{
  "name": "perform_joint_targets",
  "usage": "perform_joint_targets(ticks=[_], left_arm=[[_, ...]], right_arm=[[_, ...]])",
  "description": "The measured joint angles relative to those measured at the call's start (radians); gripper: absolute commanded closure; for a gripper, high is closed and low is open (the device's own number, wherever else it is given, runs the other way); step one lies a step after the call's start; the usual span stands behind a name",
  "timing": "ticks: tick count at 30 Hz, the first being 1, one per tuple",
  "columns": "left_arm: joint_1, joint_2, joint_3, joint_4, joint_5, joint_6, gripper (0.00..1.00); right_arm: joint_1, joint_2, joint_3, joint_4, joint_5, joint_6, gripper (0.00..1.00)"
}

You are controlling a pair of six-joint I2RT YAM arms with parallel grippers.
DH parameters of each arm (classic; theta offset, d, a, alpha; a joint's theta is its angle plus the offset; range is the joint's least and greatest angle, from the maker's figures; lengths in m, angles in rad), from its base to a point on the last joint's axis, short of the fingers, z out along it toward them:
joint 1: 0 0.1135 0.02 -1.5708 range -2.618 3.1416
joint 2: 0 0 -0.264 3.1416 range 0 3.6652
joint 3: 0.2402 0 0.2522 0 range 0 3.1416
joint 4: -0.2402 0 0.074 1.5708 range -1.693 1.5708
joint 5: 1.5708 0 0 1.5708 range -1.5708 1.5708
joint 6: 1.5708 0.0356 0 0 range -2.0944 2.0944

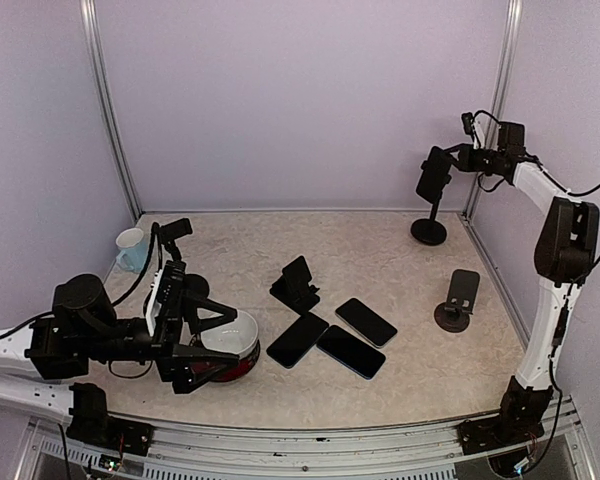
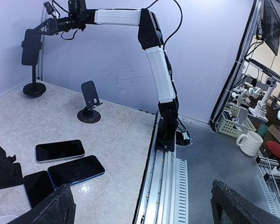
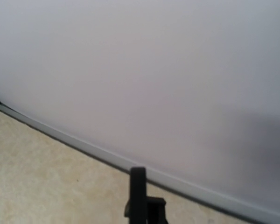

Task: Place the phone on the phone stand
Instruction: Place the phone stand with the phone at the corner of the board.

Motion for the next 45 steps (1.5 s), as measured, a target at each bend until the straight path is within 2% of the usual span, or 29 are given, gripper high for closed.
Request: perform_joint_targets(ticks=[10,15,19,21,26,31,37,45], left_arm=[[0.014,-0.005,-0.002,-0.024,-0.011,-0.015,0.01],[0.025,0.037,-0.002,-0.021,-0.004,-0.016,0.01],[0.026,0.07,-0.002,-0.02,0.004,-0.014,0.01],[0.026,0.073,-0.001,-0.02,0.005,-0.014,0.01],[0.026,0.065,-0.001,-0.014,0.011,-0.014,0.01],[0.026,0.04,-0.001,-0.008,0.016,-0.018,0.01],[0.026,0.026,-0.002,0.018,0.024,-0.018,0.01],[0.026,0.064,-0.018,0.069,0.042,-0.008,0.01]], right_arm=[[-0.034,0.047,-0.002,-0.008,-0.032,-0.006,1.0],[-0.047,0.046,-0.033,0.033,-0.069,-0.006,0.82],[-0.053,0.038,-0.079,0.073,-0.101,0.003,0.53],[-0.055,0.033,-0.103,0.094,-0.108,0.002,0.44],[-0.059,0.008,-0.151,0.13,-0.121,0.021,0.3],[-0.059,-0.035,-0.181,0.159,-0.119,0.063,0.01],[-0.038,-0.2,-0.343,0.211,-0.061,0.095,0.0],[0.063,-0.583,-0.878,0.549,0.048,0.223,0.0]])
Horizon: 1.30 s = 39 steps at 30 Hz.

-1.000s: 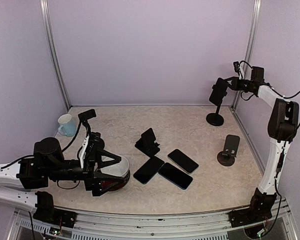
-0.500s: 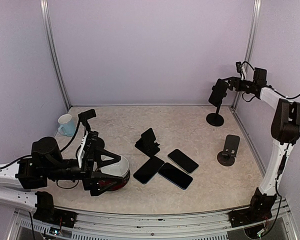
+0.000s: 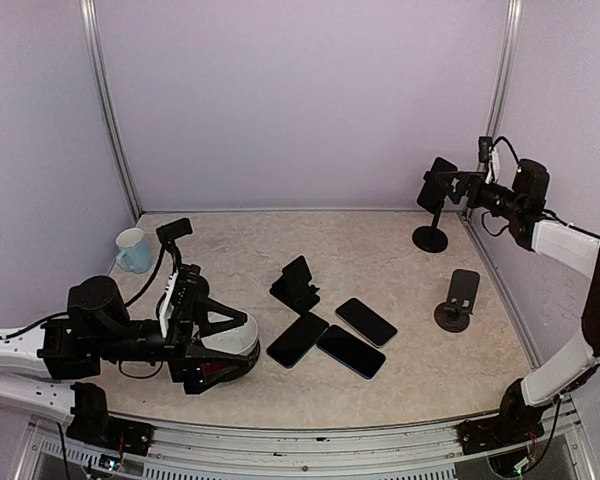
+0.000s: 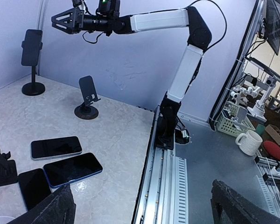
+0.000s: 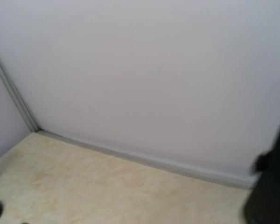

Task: Place the phone on the phone stand
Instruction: Place the phone stand with the phone at the corner of the board, then pick up the phone at the center of the board.

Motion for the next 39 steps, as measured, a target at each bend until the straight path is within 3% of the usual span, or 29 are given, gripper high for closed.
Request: perform_joint_targets(ticks=[5,11,19,31,39], left_arm=[[0.0,0.015,-0.031,0.035,0.013,0.005,0.01],[0.0,0.022,-0.043,0.07,0.02,0.006,0.01],[-0.001,0.019,-0.044,0.079,0.022,0.006,0.01],[-0.001,0.015,-0.044,0.079,0.021,0.006,0.01],[-0.001,0.008,-0.044,0.077,0.016,0.007,0.01]], right_arm=[[0.091,-0.114,-0.309,0.234,0.056,0.057,0.0],[0.134,-0.098,-0.693,0.672,0.054,0.182,0.0],[0.154,0.114,-0.792,1.21,0.0,0.23,0.0],[0.16,0.223,-0.76,1.234,-0.05,0.067,0.0],[0.183,0.466,-0.67,1.231,-0.26,0.201,0.0]])
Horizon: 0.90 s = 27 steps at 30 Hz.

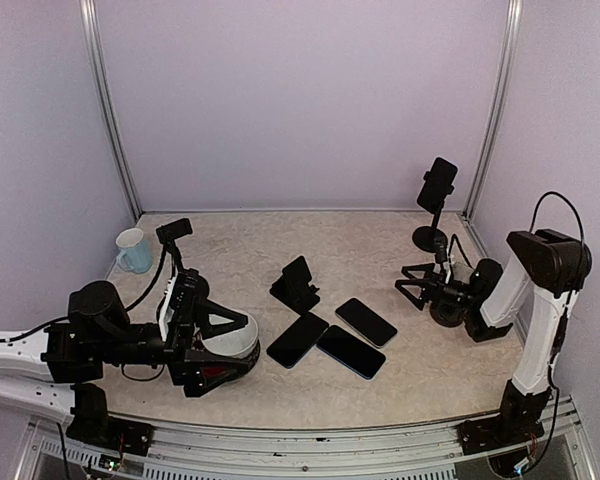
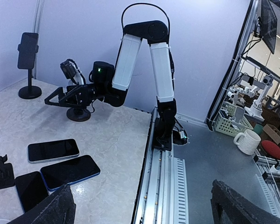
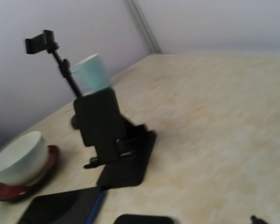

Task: Place the phone on the phone stand
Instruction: Pick up the phone at the center of the board.

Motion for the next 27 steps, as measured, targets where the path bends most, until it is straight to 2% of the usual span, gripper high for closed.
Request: perform_joint_targets(ticks=[7,16,19,23,27], left_arm=[[0.0,-0.014,-0.007,0.002,-0.002,-0.002,0.01],[-0.023,-0.016,-0.007,-0.009,-0.024,-0.002,0.01],[-0.032,-0.014,-0.007,-0.019,-0.039,-0.002,0.01],[-0.038,0.015,-0.007,-0.008,-0.055,-0.002,0.01],[-0.041,0.097,-0.002,0.024,-0.06,-0.001,0.01]], right_arm=[[-0.016,0.076,0.061,0.0,-0.1,0.155,0.0],[-0.01,0.071,0.084,-0.004,-0.113,0.127,0.0],[0.022,-0.044,0.077,-0.121,-0.06,0.012,0.0],[0.148,-0.344,0.099,-0.393,0.052,-0.183,0.0],[0.24,-0.529,0.122,-0.533,0.108,-0.226,0.0]])
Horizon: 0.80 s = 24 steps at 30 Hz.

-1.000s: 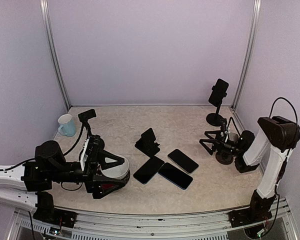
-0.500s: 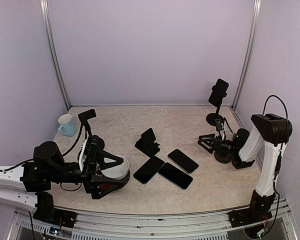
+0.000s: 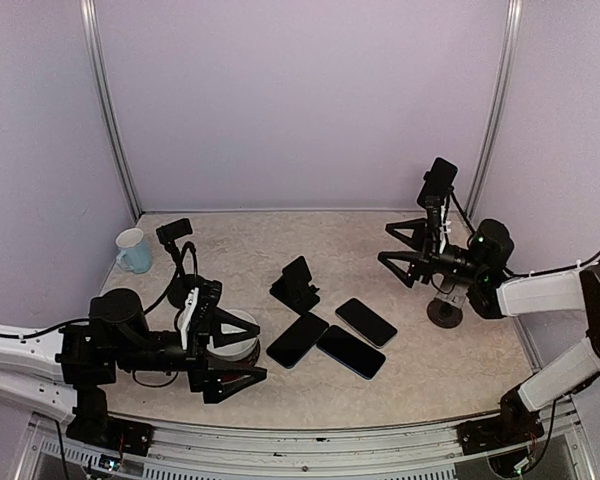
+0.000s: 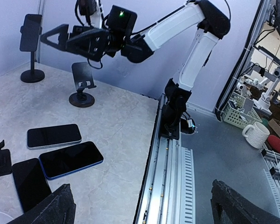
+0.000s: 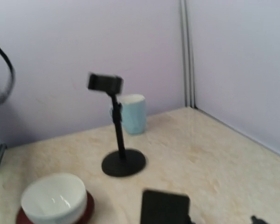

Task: Place the phone on the phone stand
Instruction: Pick up the phone at the center of the board.

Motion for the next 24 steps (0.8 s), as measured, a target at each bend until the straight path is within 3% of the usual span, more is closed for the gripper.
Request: perform_joint_targets(ticks=[5,13,19,24], left_arm=[[-0.004,0.144,0.004,0.106,-0.044,-0.011,0.01],[-0.006,0.427,0.095,0.353,-0.163,-0.059,0.01],[-0.025,0.631,0.272,0.453,-0.312,-0.101,0.01],[-0.032,0.731,0.301,0.613,-0.36,-0.125,0.01]], right_arm=[[0.151,-0.18,0.001,-0.111,0.093,0.06,0.0],[0.42,-0.357,0.001,-0.099,0.252,0.19,0.0],[0.51,-0.382,-0.015,-0.051,0.37,0.256,0.0],[0.529,-0.369,-0.071,0.095,0.413,0.347,0.0]])
